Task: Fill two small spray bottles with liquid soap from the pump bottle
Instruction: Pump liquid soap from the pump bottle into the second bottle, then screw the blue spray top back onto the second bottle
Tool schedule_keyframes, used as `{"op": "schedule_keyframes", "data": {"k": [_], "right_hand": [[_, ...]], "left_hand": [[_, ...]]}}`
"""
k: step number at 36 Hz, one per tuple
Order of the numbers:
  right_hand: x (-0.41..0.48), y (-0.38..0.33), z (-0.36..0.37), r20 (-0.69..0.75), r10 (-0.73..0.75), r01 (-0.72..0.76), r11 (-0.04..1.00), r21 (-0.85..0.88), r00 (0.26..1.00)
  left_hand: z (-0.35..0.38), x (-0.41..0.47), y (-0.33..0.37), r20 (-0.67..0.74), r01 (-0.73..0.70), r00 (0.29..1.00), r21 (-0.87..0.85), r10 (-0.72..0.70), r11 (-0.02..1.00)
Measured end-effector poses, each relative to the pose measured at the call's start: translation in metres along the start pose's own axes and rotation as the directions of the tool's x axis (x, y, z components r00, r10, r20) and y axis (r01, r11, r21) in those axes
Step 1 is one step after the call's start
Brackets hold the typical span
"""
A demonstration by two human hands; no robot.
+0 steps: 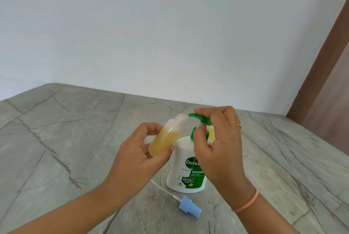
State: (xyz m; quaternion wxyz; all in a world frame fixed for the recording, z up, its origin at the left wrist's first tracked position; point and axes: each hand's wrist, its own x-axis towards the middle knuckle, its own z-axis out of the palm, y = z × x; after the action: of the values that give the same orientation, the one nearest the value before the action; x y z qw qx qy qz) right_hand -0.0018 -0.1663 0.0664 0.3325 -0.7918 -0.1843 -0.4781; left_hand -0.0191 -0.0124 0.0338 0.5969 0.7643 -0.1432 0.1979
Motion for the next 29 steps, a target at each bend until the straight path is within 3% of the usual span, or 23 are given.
{"op": "schedule_keyframes", "data": {"k": [11,21,25,29], "right_hand": [[-0.004,-0.009,-0.015,0.150,0.050,-0.056,0.998,0.037,0.987],[-0.031,-0.021,-0.039,0.091,-0.068,0.076,0.992,-0.096,0.994],[-0.046,-0.023,-0.046,0.258,-0.097,0.130,0.985,-0.111,0.961],[-0.056,-0.024,-0.048,0.536,0.016,0.126,0.966,-0.226,0.844]], "left_hand": [[0.002,-0.015,-0.010,0.075,0.087,0.994,-0.122,-0.078,0.989],[0.001,-0.020,-0.019,0.079,0.034,0.996,0.035,-0.036,0.999],[-0.002,-0.021,-0.022,0.038,0.077,0.996,0.076,-0.080,0.994],[-0.007,-0.023,-0.024,0.000,0.116,0.993,0.085,-0.117,0.990]]}}
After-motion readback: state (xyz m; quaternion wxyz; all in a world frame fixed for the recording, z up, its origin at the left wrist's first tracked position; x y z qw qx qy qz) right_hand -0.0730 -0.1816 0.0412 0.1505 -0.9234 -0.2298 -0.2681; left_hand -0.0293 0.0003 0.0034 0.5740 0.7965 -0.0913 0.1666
